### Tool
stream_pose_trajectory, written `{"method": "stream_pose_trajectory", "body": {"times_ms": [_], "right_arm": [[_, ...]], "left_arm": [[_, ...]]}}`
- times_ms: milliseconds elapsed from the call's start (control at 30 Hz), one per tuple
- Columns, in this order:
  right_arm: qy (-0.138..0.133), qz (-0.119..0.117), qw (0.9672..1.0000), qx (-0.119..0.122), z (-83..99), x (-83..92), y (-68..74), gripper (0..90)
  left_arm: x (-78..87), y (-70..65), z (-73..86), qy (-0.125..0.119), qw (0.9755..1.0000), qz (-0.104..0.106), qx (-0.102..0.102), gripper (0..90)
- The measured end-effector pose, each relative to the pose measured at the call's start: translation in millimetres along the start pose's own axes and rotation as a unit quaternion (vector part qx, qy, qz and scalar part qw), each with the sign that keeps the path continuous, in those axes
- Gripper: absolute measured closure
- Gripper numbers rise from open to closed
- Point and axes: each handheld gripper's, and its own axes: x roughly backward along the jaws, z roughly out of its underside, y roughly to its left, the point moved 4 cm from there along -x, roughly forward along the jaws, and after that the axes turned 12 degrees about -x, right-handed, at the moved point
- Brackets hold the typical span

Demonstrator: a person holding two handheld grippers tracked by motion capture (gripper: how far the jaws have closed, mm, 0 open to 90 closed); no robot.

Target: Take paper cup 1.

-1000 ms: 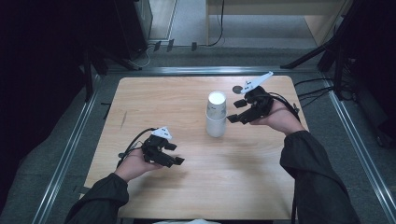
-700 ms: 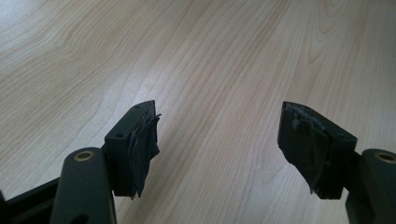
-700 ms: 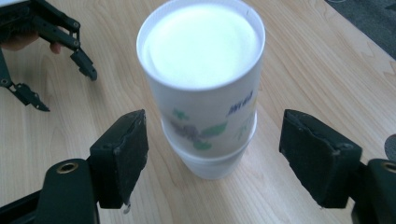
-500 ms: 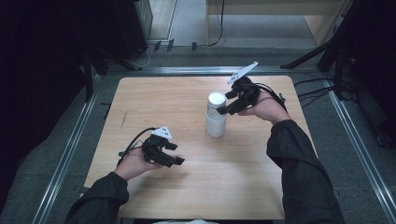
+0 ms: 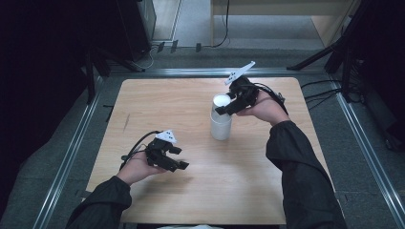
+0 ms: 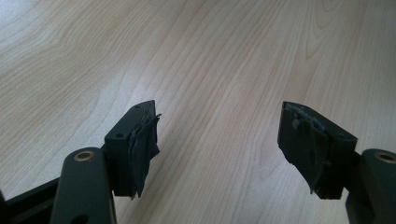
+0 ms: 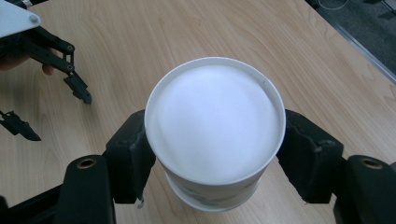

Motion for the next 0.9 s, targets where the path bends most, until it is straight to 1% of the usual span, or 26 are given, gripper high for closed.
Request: {"method": "stream_pose_trajectory", "body": {"times_ms": [100, 267, 433, 567, 600, 633, 700, 767, 800, 900], "right_arm": [[0.002, 0.001, 1.0, -0.001, -0.1, 0.2, 0.0, 32.8], [0.001, 0.004, 1.0, 0.003, -1.9, 4.1, 1.4, 33.4], [-0.004, 0.004, 1.0, -0.002, -9.2, 14.8, 3.8, 33.7], [-0.006, 0.005, 1.0, 0.0, -15.1, 21.5, 5.8, 33.8], [-0.009, 0.005, 0.9999, 0.005, -19.6, 27.0, 7.9, 33.8], [-0.01, 0.005, 0.9999, 0.003, -21.8, 29.8, 9.3, 33.9], [-0.011, 0.005, 0.9999, 0.006, -24.1, 32.4, 10.4, 33.9], [-0.013, 0.009, 0.9998, 0.012, -29.0, 38.9, 13.8, 33.9], [-0.017, 0.009, 0.9997, 0.017, -33.0, 45.2, 17.3, 33.9], [-0.018, 0.015, 0.9993, 0.029, -40.0, 58.3, 24.0, 34.0]], "left_arm": [[-0.4, -0.2, 0.1, 0.001, 1.0, -0.001, -0.002, 28.8], [-0.8, -0.6, 0.1, 0.002, 1.0, -0.001, -0.003, 28.7], [-0.4, -0.8, -0.1, 0.001, 1.0, 0.002, -0.003, 28.7], [0.0, -0.5, -0.1, 0.002, 1.0, 0.002, -0.005, 28.7], [0.2, -0.6, -0.1, 0.002, 1.0, 0.003, -0.005, 28.7], [0.3, -0.6, -0.1, 0.002, 1.0, 0.003, -0.006, 28.6], [0.5, -0.5, -0.2, 0.002, 1.0, 0.003, -0.006, 28.6], [0.7, -0.3, -0.2, 0.001, 1.0, 0.003, -0.005, 28.6], [1.0, -0.2, -0.1, 0.001, 1.0, 0.004, -0.005, 28.5], [1.3, 0.1, 0.0, -0.001, 1.0, 0.004, -0.003, 28.4]]}}
